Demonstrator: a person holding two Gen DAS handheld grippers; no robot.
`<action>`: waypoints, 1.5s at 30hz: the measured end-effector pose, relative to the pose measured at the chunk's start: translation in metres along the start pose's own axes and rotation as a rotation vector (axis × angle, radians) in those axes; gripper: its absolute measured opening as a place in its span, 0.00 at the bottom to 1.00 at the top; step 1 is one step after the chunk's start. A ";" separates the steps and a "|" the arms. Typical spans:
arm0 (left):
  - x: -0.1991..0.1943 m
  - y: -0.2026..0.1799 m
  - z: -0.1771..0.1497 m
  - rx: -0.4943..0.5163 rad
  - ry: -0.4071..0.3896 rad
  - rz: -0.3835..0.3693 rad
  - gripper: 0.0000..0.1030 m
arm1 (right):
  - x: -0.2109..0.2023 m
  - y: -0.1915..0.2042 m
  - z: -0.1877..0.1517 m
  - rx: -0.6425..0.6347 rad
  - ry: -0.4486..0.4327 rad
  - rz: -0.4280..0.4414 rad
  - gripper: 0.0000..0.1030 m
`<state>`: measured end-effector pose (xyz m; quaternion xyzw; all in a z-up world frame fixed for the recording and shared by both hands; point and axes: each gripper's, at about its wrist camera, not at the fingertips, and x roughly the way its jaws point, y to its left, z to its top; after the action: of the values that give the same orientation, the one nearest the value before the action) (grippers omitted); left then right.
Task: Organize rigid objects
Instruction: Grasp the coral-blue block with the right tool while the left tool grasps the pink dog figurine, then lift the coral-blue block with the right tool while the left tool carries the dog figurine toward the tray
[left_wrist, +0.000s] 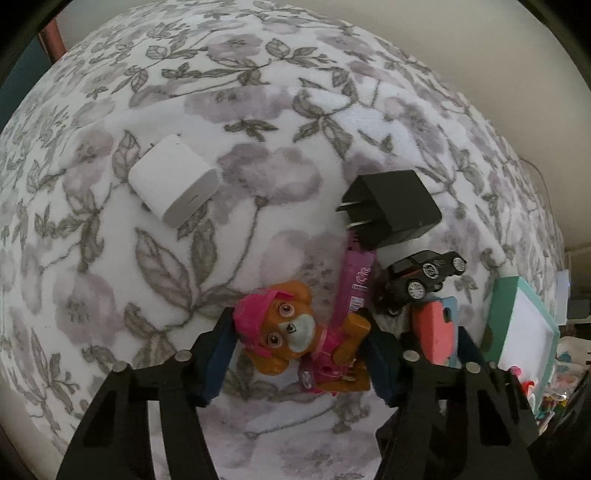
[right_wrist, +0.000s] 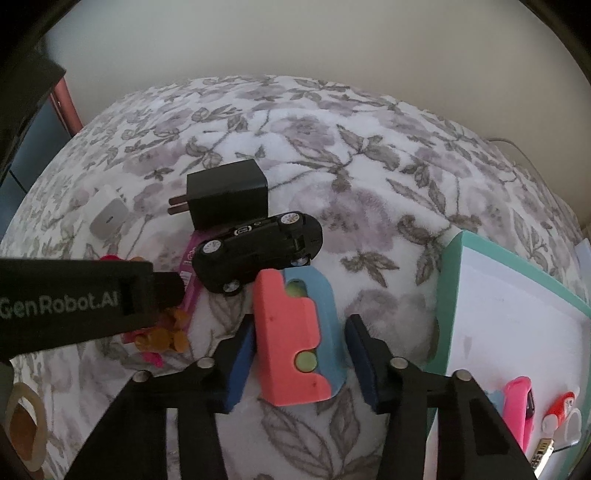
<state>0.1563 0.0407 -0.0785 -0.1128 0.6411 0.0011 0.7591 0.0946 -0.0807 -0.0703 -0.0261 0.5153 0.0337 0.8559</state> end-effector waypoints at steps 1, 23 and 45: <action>0.000 -0.002 0.000 0.003 -0.003 0.000 0.63 | 0.000 0.000 -0.001 0.001 0.001 0.000 0.46; -0.046 0.013 -0.009 -0.043 -0.059 0.006 0.63 | -0.026 -0.004 -0.033 0.052 0.054 0.020 0.46; -0.116 -0.039 -0.043 0.090 -0.230 0.023 0.63 | -0.107 -0.047 -0.042 0.147 -0.072 -0.017 0.46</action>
<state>0.0999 0.0119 0.0350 -0.0703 0.5506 -0.0061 0.8318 0.0122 -0.1341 0.0051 0.0338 0.4852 -0.0106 0.8737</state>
